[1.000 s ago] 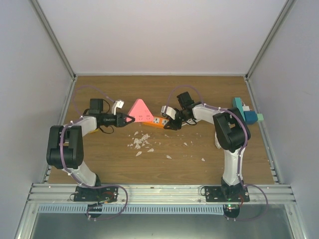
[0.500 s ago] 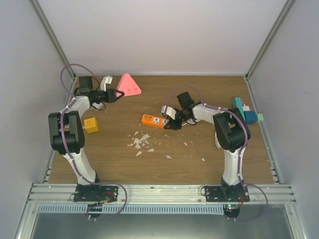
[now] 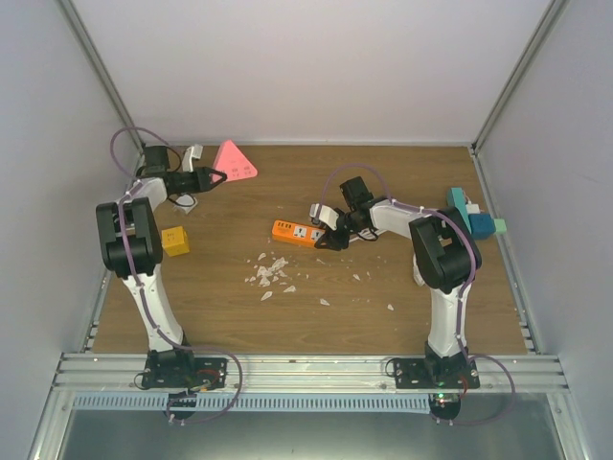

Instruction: Pull the plug off the socket

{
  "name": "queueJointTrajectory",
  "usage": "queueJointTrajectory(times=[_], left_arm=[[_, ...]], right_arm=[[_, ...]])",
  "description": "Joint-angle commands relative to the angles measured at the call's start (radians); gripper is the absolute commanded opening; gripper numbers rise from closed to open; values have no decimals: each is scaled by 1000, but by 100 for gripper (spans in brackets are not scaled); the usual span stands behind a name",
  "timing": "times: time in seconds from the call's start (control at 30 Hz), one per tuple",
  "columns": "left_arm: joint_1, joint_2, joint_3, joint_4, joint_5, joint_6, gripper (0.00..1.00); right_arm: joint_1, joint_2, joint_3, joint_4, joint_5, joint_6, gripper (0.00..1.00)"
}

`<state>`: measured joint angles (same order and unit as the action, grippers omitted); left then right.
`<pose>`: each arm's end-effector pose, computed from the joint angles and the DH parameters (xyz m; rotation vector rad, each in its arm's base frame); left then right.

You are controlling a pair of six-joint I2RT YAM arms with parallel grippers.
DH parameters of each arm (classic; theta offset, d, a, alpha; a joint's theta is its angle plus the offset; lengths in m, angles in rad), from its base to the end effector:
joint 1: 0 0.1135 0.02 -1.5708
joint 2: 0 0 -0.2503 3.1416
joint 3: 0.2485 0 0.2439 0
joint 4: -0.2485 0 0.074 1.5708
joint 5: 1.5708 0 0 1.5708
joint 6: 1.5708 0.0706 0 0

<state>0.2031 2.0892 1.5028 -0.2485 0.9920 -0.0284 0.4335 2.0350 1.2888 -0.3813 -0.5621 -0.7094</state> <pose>0.4524 0.0328 0.1666 0.1946 2.1586 -1.0724 0.3506 0.2037 0.1001 -1.5226 2.0605 0.6518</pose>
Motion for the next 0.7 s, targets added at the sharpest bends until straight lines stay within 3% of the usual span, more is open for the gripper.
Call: queueJointTrajectory(times=[0.0,0.4,0.57,0.67], left_arm=[[36,51,56,63,46,-54,0],[52,167,166,6,-5,-28,1],[57,196,212,-26,-38,-41,11],[60,202,222,-34,-52,-40,22]], right_arm=[[-13,53,-19,-65,97,-10,10],[-5,58,-9,-70,101,-7,10],[-3,60,-5,-74,103,-7,10],[-1,60,-3,-74,106,-7,10]])
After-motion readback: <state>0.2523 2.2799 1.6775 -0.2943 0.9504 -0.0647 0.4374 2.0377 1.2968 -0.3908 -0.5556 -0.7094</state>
